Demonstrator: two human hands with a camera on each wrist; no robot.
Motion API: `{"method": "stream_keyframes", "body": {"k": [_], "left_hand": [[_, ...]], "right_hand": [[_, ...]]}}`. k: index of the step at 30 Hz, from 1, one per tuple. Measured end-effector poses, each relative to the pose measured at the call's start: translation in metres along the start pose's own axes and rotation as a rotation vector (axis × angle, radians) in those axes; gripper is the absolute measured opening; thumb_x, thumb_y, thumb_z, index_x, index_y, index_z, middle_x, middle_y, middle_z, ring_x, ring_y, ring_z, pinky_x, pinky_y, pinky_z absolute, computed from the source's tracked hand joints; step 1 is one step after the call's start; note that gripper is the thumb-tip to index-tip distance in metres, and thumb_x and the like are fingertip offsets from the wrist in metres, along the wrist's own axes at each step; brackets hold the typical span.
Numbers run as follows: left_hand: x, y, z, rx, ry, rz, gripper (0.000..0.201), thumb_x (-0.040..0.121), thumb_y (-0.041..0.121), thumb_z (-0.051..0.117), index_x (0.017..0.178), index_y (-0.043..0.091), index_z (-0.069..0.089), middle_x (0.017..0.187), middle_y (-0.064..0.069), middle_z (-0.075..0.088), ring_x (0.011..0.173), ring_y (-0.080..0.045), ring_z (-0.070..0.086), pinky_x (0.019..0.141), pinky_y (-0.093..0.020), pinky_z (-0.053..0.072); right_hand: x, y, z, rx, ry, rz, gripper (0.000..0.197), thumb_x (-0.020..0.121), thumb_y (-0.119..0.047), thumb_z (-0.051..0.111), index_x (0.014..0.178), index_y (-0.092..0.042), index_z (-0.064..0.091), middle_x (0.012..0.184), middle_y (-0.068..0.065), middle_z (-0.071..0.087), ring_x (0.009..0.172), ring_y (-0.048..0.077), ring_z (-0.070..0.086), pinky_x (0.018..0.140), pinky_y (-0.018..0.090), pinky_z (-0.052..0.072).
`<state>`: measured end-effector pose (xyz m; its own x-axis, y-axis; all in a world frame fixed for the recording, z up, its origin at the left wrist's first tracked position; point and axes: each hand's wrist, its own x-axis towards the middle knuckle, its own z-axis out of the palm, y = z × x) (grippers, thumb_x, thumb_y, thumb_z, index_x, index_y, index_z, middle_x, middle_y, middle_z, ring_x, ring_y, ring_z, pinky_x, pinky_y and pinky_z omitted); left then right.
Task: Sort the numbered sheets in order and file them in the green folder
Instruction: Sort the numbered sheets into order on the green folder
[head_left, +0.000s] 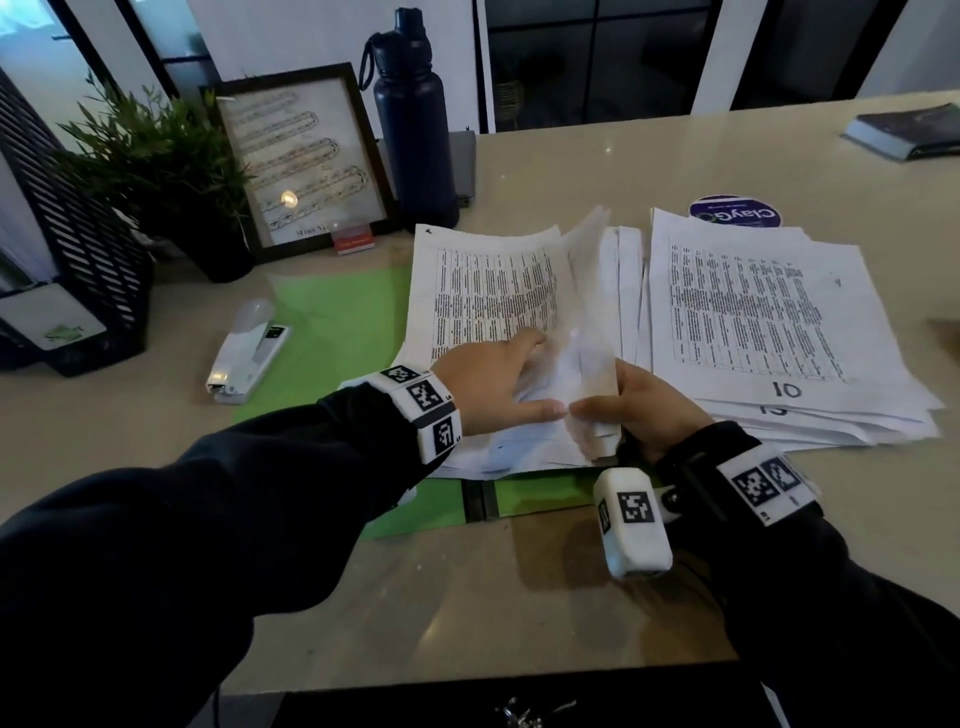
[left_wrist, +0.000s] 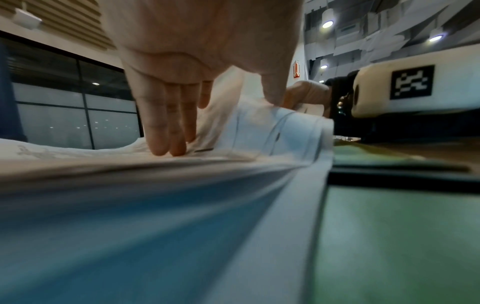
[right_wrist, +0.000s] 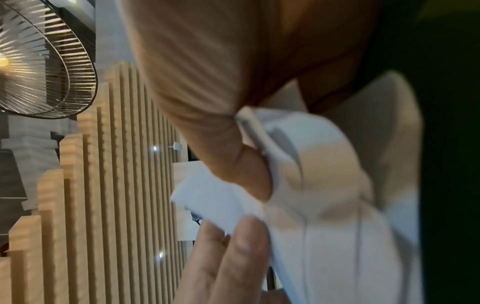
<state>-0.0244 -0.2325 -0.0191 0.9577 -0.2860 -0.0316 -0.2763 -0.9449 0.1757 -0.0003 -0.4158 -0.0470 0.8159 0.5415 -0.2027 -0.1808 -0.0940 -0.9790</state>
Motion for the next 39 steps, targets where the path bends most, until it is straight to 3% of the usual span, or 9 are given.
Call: {"method": "stream_keyframes", "body": {"k": [3,6,10,14,19,25,31,35,39], "left_hand": [[0.003,0.004,-0.002,-0.002,0.028,-0.065,0.030,0.094,0.042,0.042,0.089,0.013,0.045,0.074,0.003,0.053,0.060,-0.014,0.048,0.051,-0.022,0.034],[0.003,-0.001,-0.011,-0.048,0.157,-0.191,0.039,0.099,0.023,0.033,0.061,0.017,0.028,0.061,0.004,0.034,0.056,-0.015,0.037,0.046,-0.018,0.022],[0.000,-0.024,-0.025,-0.303,0.592,-0.370,0.017,0.095,0.020,0.042,0.090,0.004,0.045,0.066,0.003,0.041,0.062,-0.020,0.040,0.055,-0.024,0.023],[-0.003,-0.012,-0.023,-0.361,0.690,-0.276,0.028,0.091,0.008,0.045,0.118,0.001,0.042,0.084,-0.010,0.055,0.071,-0.032,0.055,0.063,-0.032,0.037],[-0.006,-0.005,-0.026,-0.392,0.505,-0.169,0.084,0.087,-0.005,0.039,0.141,0.042,-0.005,0.140,-0.014,0.045,0.085,-0.027,0.060,0.083,-0.040,0.050],[-0.002,0.001,-0.008,-0.115,-0.116,0.044,0.045,0.096,0.035,0.044,0.139,0.022,0.042,0.132,-0.005,0.055,0.103,-0.016,0.055,0.087,-0.022,0.035],[-0.002,0.004,-0.008,-0.070,-0.176,0.019,0.067,0.084,0.051,0.058,0.138,0.015,0.041,0.136,-0.003,0.051,0.118,-0.020,0.050,0.097,-0.027,0.034],[0.001,-0.006,-0.011,-0.258,0.345,-0.035,0.026,0.093,0.025,0.042,0.074,0.012,0.055,0.060,0.003,0.046,0.053,-0.007,0.040,0.062,-0.031,0.034],[-0.004,-0.015,-0.022,-0.443,0.898,-0.166,0.027,0.092,0.024,0.048,0.098,-0.001,0.055,0.058,0.004,0.046,0.050,-0.010,0.041,0.049,-0.022,0.030]], "right_hand": [[0.000,0.000,0.003,-0.014,0.026,0.019,0.029,0.080,0.018,0.051,0.093,-0.007,0.058,0.073,0.005,0.066,0.064,0.016,0.062,0.057,0.024,0.050],[0.001,0.001,0.002,-0.024,0.079,0.055,0.023,0.080,0.016,0.051,0.093,-0.003,0.056,0.068,0.009,0.063,0.056,0.021,0.057,0.052,0.029,0.042],[0.002,0.000,0.002,-0.098,0.134,0.105,0.021,0.082,0.011,0.050,0.096,-0.004,0.054,0.061,0.003,0.060,0.035,0.011,0.048,0.035,0.017,0.033],[0.003,0.001,0.000,-0.067,0.139,0.123,0.019,0.082,0.011,0.049,0.096,-0.001,0.053,0.053,0.003,0.055,0.032,0.009,0.044,0.033,0.015,0.030],[0.001,0.001,-0.002,0.003,0.129,0.123,0.018,0.086,0.010,0.047,0.083,-0.006,0.053,0.046,-0.004,0.057,0.036,0.007,0.049,0.036,0.017,0.035],[-0.001,0.001,-0.001,0.145,0.141,0.118,0.023,0.086,0.009,0.040,0.090,-0.003,0.059,0.062,0.011,0.060,0.046,0.019,0.055,0.041,0.021,0.040],[0.000,0.001,0.000,0.156,0.101,0.100,0.020,0.083,0.007,0.043,0.092,-0.004,0.057,0.056,0.011,0.053,0.037,0.019,0.045,0.035,0.020,0.035],[0.001,0.004,-0.003,0.108,0.138,0.107,0.020,0.088,0.010,0.039,0.093,-0.002,0.054,0.057,0.011,0.048,0.035,0.016,0.043,0.032,0.018,0.034],[0.004,0.007,-0.007,0.010,0.154,0.127,0.028,0.088,0.007,0.044,0.111,-0.005,0.053,0.072,0.005,0.060,0.045,0.006,0.055,0.037,0.015,0.040]]}}
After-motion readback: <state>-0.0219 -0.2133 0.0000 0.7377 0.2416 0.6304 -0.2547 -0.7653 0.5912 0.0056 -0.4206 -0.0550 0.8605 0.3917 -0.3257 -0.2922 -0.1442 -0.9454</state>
